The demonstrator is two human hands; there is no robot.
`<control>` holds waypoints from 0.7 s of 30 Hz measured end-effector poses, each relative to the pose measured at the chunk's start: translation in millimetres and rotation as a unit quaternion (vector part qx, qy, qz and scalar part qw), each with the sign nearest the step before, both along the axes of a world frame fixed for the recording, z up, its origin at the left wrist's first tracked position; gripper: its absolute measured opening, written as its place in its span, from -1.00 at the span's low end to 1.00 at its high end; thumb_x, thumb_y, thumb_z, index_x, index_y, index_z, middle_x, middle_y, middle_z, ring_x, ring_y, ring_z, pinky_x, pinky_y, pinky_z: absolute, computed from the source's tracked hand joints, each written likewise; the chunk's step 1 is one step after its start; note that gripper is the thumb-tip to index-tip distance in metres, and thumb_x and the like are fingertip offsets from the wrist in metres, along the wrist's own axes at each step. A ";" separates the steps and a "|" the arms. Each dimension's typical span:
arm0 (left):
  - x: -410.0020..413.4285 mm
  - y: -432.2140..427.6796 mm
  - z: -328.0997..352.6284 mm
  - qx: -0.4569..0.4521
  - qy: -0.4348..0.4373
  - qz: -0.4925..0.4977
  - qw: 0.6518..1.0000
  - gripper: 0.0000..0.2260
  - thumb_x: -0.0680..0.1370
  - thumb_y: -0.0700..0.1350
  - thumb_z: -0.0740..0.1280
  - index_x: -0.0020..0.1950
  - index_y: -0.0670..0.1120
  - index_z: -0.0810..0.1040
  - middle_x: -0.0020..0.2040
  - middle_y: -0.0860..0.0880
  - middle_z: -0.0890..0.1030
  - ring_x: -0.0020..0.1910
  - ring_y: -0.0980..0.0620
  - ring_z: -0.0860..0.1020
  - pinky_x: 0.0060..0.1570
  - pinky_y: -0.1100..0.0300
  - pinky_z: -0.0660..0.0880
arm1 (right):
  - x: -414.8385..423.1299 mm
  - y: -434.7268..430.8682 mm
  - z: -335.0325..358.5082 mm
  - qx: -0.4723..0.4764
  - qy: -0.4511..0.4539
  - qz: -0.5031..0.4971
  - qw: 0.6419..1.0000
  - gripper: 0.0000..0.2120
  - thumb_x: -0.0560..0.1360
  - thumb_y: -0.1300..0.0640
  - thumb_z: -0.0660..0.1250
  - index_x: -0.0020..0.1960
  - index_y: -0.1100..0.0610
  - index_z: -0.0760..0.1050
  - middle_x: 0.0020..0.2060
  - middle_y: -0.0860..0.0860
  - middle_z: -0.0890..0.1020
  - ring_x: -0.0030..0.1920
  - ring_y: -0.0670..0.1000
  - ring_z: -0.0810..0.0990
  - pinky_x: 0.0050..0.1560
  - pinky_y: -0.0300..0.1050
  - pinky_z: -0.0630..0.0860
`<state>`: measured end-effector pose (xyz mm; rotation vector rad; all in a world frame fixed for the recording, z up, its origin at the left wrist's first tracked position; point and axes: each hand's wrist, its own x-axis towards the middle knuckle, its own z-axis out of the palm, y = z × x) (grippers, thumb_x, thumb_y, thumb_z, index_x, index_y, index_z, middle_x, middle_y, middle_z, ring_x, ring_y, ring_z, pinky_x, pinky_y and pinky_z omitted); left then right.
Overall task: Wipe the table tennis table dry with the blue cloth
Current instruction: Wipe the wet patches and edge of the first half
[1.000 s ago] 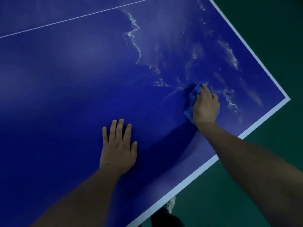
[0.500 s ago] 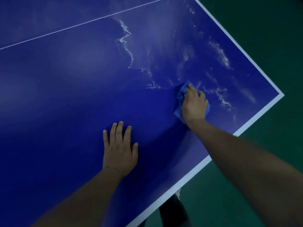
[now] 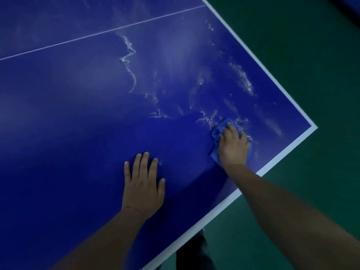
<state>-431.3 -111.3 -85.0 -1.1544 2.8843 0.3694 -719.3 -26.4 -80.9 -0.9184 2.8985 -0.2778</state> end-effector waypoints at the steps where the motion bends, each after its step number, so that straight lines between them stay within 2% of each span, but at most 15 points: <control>1: -7.5 2.2 1.0 -0.002 0.004 0.003 1.000 -0.43 0.58 0.13 0.05 0.48 -0.17 0.39 0.53 -0.23 0.30 0.55 -0.23 0.19 0.50 -0.33 0.03 | -12.5 -3.1 4.4 -0.018 -0.006 -0.010 1.000 -0.61 0.69 0.01 0.09 0.44 0.08 0.44 0.51 -0.01 0.38 0.40 0.27 0.34 0.33 0.26 0.30; 3: -22.6 6.2 2.1 -0.007 0.003 0.016 1.000 -0.43 0.59 0.13 0.04 0.48 -0.17 0.39 0.53 -0.23 0.31 0.55 -0.23 0.19 0.50 -0.31 0.02 | -0.5 -9.3 15.0 -0.085 0.036 0.001 0.996 -0.62 0.62 0.06 0.19 0.40 0.10 0.48 0.28 0.13 0.59 0.22 0.29 0.50 0.14 0.21 0.47; 4: -30.2 8.5 2.3 -0.008 0.001 0.028 1.000 -0.42 0.59 0.13 0.03 0.48 -0.18 0.40 0.53 -0.23 0.31 0.55 -0.23 0.20 0.50 -0.30 0.02 | 23.2 -8.4 18.0 -0.112 0.058 0.033 0.991 -0.61 0.57 0.09 0.26 0.38 0.10 0.48 0.16 0.14 0.64 0.12 0.26 0.55 0.00 0.15 0.52; 5: -37.8 10.8 2.4 -0.009 0.000 0.039 0.999 -0.42 0.58 0.11 0.03 0.48 -0.19 0.40 0.52 -0.24 0.32 0.54 -0.23 0.21 0.50 -0.30 0.01 | 53.9 -4.5 18.0 -0.123 0.072 0.091 0.986 -0.59 0.52 0.10 0.31 0.36 0.08 0.48 0.15 0.10 0.64 0.07 0.23 0.57 -0.10 0.10 0.54; 7: -51.4 15.4 1.2 -0.015 -0.001 0.042 0.999 -0.41 0.54 0.07 0.04 0.46 -0.21 0.42 0.50 -0.26 0.34 0.52 -0.25 0.23 0.48 -0.30 0.02 | 112.8 15.3 8.8 -0.092 0.064 0.226 0.968 -0.63 0.53 0.04 0.26 0.32 0.00 0.49 0.33 -0.04 0.56 0.13 0.14 0.56 -0.10 0.04 0.51; 9: -61.2 20.7 -1.9 -0.028 -0.002 0.033 0.999 -0.40 0.49 0.04 0.05 0.46 -0.22 0.42 0.50 -0.27 0.34 0.51 -0.26 0.24 0.46 -0.31 0.04 | 125.0 38.2 -7.5 -0.081 0.034 0.279 0.956 -0.64 0.56 -0.05 0.19 0.30 -0.06 0.56 0.42 -0.12 0.49 0.26 0.09 0.49 0.05 0.03 0.44; 10: -65.7 22.8 -2.8 -0.031 -0.002 0.034 0.999 -0.40 0.50 0.04 0.05 0.45 -0.22 0.42 0.49 -0.27 0.34 0.51 -0.26 0.24 0.46 -0.31 0.06 | 111.1 42.9 -14.4 -0.082 0.033 0.283 0.955 -0.64 0.56 -0.07 0.18 0.29 -0.07 0.57 0.42 -0.13 0.48 0.28 0.08 0.46 0.07 0.03 0.43; 12: -76.3 27.5 -3.0 -0.023 -0.004 0.051 0.998 -0.43 0.55 0.07 0.04 0.45 -0.21 0.42 0.50 -0.26 0.34 0.52 -0.25 0.24 0.48 -0.31 0.06 | 67.6 41.8 -15.5 -0.049 0.044 0.258 0.964 -0.63 0.57 -0.09 0.16 0.28 -0.07 0.58 0.41 -0.14 0.50 0.25 0.10 0.47 0.01 0.05 0.51; 14: -87.4 33.0 -1.8 -0.011 -0.007 0.063 0.998 -0.44 0.59 0.10 0.03 0.46 -0.19 0.42 0.51 -0.24 0.33 0.54 -0.24 0.22 0.50 -0.31 0.04 | 15.5 35.8 -12.3 -0.032 0.051 0.186 0.981 -0.64 0.58 -0.06 0.15 0.25 -0.04 0.60 0.37 -0.13 0.53 0.20 0.16 0.54 -0.04 0.08 0.55; 18: -107.2 40.7 0.7 0.000 0.000 0.084 0.996 -0.44 0.60 0.11 0.02 0.47 -0.18 0.41 0.51 -0.23 0.32 0.54 -0.23 0.20 0.49 -0.32 0.07 | -60.6 27.8 3.5 -0.054 0.015 0.068 0.996 -0.68 0.60 0.11 0.33 0.34 0.09 0.54 0.40 -0.04 0.52 0.27 0.29 0.51 0.09 0.20 0.47; 20: -113.1 43.1 -0.3 0.000 0.006 0.096 0.995 -0.44 0.59 0.10 0.02 0.47 -0.19 0.40 0.51 -0.23 0.32 0.53 -0.24 0.21 0.50 -0.30 0.05 | -41.3 30.4 8.9 -0.098 0.042 0.095 0.990 -0.61 0.53 0.14 0.39 0.35 0.07 0.50 0.30 -0.01 0.58 0.16 0.25 0.57 -0.02 0.11 0.51; 21: -115.0 44.3 -1.5 0.000 0.006 0.099 0.995 -0.44 0.59 0.09 0.02 0.47 -0.20 0.40 0.51 -0.24 0.32 0.53 -0.24 0.22 0.50 -0.30 0.04 | -17.6 35.5 9.0 -0.115 0.058 0.154 0.980 -0.58 0.49 0.11 0.39 0.35 0.04 0.47 0.27 -0.04 0.58 0.10 0.20 0.58 -0.09 0.06 0.53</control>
